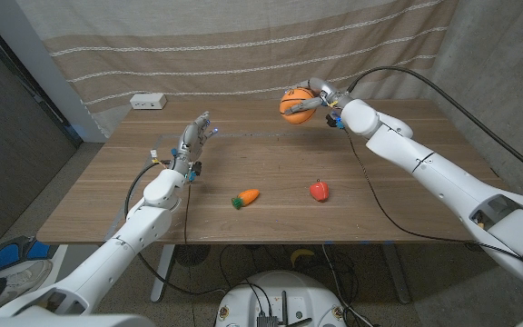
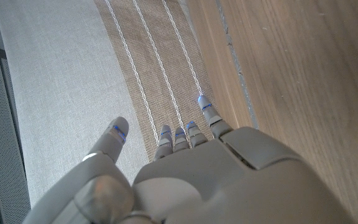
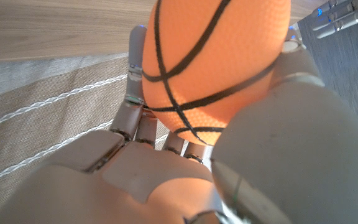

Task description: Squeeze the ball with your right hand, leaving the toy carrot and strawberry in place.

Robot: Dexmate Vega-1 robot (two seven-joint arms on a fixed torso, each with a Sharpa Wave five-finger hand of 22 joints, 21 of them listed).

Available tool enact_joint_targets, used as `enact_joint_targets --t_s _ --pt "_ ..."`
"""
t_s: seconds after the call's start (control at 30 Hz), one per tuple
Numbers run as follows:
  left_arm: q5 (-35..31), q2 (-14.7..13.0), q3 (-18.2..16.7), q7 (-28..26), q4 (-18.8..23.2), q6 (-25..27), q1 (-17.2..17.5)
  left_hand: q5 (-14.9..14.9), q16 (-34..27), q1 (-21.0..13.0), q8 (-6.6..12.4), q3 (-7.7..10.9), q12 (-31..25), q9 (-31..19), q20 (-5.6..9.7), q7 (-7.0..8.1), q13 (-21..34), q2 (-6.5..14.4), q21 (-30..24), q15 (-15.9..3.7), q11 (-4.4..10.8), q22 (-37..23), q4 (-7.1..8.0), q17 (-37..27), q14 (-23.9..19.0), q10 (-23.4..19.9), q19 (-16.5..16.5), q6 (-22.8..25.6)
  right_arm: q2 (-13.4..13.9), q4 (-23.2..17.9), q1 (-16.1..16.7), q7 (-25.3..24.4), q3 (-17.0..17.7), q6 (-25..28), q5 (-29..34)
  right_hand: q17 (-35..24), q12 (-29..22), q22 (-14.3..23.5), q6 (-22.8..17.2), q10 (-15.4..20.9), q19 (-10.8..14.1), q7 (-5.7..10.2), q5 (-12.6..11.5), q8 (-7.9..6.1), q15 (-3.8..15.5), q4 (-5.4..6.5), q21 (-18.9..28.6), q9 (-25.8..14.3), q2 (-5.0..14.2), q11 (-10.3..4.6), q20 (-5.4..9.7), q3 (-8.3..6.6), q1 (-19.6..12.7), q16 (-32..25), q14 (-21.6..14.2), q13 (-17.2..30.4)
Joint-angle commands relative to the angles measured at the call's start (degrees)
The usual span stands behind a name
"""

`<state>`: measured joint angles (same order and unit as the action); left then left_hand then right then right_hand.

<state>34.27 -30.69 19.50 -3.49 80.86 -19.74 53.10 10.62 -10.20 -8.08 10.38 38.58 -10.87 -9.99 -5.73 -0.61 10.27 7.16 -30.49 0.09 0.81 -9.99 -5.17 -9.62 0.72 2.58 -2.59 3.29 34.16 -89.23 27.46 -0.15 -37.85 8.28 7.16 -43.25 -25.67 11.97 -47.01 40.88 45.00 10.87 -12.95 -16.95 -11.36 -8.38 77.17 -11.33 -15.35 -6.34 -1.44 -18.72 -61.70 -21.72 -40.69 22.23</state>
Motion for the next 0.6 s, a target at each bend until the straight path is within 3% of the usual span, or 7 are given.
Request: enact_joint_targets --t_s 0.03,0.6 --pt "0.3 0.0 0.2 0.6 -0.5 0.3 -0.6 0.0 -0.1 0.4 0.16 0.23 -0.4 -0.2 0.07 0.05 0.2 1.8 0.2 0.06 -0.26 -0.1 -0.18 0.0 -0.2 0.1 -0.4 0.5 0.5 0.9 4.4 -6.5 4.3 -6.4 -6.1 -0.1 -0.3 0.0 -14.9 10.3 -6.7 -9.88 -0.3 0.13 24.35 0.29 0.5 -0.2 19.82 2.09 13.29 0.12 -20.0 0.1 -22.7 0.3" --pt "0.1 -0.2 0.4 1.2 -0.8 0.3 -1.0 0.0 -0.1 0.5 0.16 0.20 -0.4 -0.2 0.03 0.05 0.2 1.8 0.5 0.05 -0.30 -0.2 -0.23 0.0 -0.1 0.1 -0.4 0.5 -0.1 3.5 9.2 -11.1 9.1 -13.8 -13.0 0.1 0.1 -0.6 -15.0 10.4 -7.0 -10.07 -0.5 0.52 24.33 0.37 0.9 -0.3 19.73 2.28 13.30 0.22 -20.1 0.4 -22.5 0.9"
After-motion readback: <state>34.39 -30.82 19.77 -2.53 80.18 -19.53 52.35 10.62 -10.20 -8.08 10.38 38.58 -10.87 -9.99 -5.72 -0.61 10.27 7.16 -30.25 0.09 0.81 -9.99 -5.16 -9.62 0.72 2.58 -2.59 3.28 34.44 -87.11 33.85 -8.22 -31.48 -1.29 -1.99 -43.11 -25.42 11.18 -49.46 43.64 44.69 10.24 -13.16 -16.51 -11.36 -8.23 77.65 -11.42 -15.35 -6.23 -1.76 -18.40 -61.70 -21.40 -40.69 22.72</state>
